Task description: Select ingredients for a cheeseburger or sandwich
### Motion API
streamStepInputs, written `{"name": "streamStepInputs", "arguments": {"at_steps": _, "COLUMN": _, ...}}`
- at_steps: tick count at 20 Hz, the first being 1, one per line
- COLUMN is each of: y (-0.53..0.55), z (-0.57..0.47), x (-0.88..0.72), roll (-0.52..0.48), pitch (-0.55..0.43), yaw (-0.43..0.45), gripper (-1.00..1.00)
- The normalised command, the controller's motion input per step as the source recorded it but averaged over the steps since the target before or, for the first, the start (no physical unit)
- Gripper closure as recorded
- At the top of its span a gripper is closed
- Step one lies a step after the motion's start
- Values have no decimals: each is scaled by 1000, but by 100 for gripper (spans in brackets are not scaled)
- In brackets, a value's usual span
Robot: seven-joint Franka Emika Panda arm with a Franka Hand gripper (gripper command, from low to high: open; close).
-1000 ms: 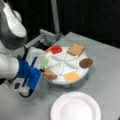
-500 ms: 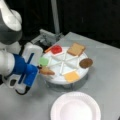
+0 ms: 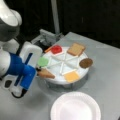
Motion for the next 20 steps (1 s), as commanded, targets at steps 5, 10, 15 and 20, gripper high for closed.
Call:
{"name": "streamStepInputs", "arguments": {"at_steps": 5, "y": -454, "z": 35, "x": 780, "roll": 150, "pitch": 163, "yaw": 250, "gripper": 100}}
{"name": "streamStepInputs", "arguments": {"at_steps": 10, "y": -258, "z": 72, "x": 757, "roll": 260, "pitch": 100, "yaw": 302, "gripper": 100}}
{"name": "streamStepInputs", "arguments": {"at_steps": 15, "y": -154, "z": -54, "x": 723, "roll": 270, "pitch": 9, "yaw": 289, "gripper": 100}}
{"name": "streamStepInputs", "arguments": {"at_steps": 20, "y": -220, "z": -154, "x": 577, "roll": 234, "pitch": -12, "yaw": 319, "gripper": 100}}
